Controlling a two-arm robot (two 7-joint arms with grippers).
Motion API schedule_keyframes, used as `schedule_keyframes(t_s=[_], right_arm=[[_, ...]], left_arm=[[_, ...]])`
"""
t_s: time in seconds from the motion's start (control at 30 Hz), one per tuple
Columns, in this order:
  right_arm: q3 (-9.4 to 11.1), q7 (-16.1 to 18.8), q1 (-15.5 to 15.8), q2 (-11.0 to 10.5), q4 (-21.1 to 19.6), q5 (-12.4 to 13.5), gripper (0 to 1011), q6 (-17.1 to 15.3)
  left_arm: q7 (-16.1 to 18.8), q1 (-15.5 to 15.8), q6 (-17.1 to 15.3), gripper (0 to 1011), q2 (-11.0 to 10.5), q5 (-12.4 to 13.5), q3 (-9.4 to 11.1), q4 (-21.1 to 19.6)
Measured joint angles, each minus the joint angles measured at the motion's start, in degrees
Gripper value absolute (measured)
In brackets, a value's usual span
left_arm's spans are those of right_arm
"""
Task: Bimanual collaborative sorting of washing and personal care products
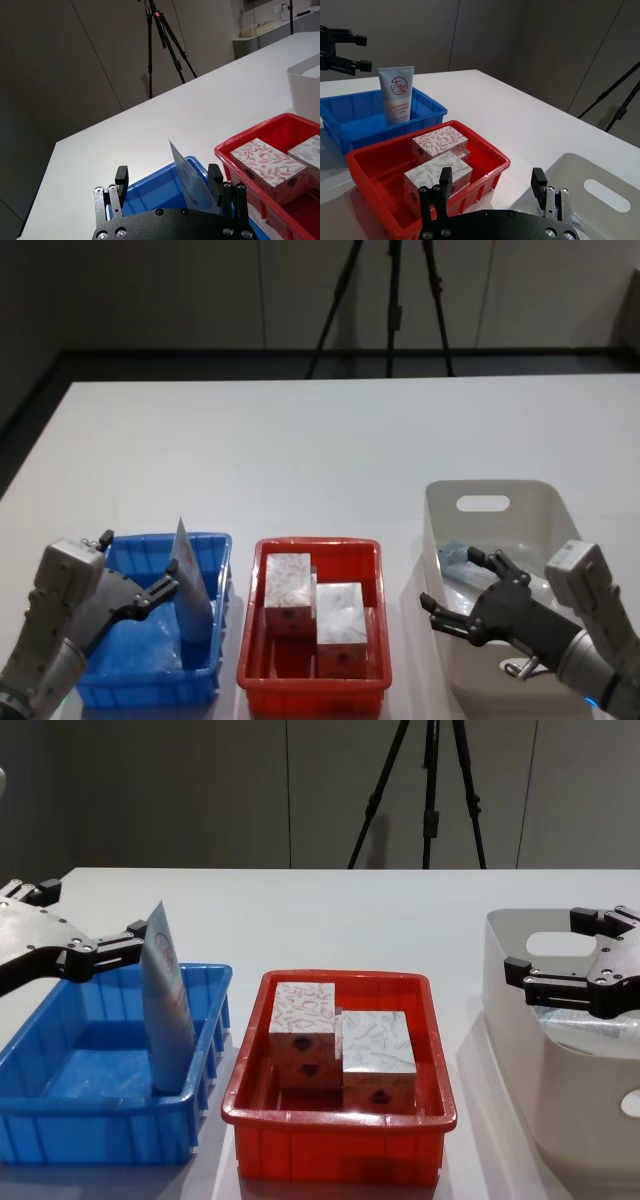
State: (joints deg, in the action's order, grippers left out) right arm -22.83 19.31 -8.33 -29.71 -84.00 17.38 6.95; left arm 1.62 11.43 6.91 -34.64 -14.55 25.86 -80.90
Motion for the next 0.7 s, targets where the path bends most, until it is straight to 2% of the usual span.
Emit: schedule_keyframes(t_s=[0.3, 0.7], right_arm=[[0.11, 0.2, -0.5, 2.51, 0.67, -0.25, 1001, -1.89], [0.37, -1.11, -0.56, 5.95, 1.03, -1.3, 1001, -6.12]], left_arm=[[0.0, 0.0, 0.0, 1001, 0.0, 0.0, 0.0, 0.0], [0.0, 0.0, 0.0, 1001, 0.0, 0.0, 0.01, 0.0]])
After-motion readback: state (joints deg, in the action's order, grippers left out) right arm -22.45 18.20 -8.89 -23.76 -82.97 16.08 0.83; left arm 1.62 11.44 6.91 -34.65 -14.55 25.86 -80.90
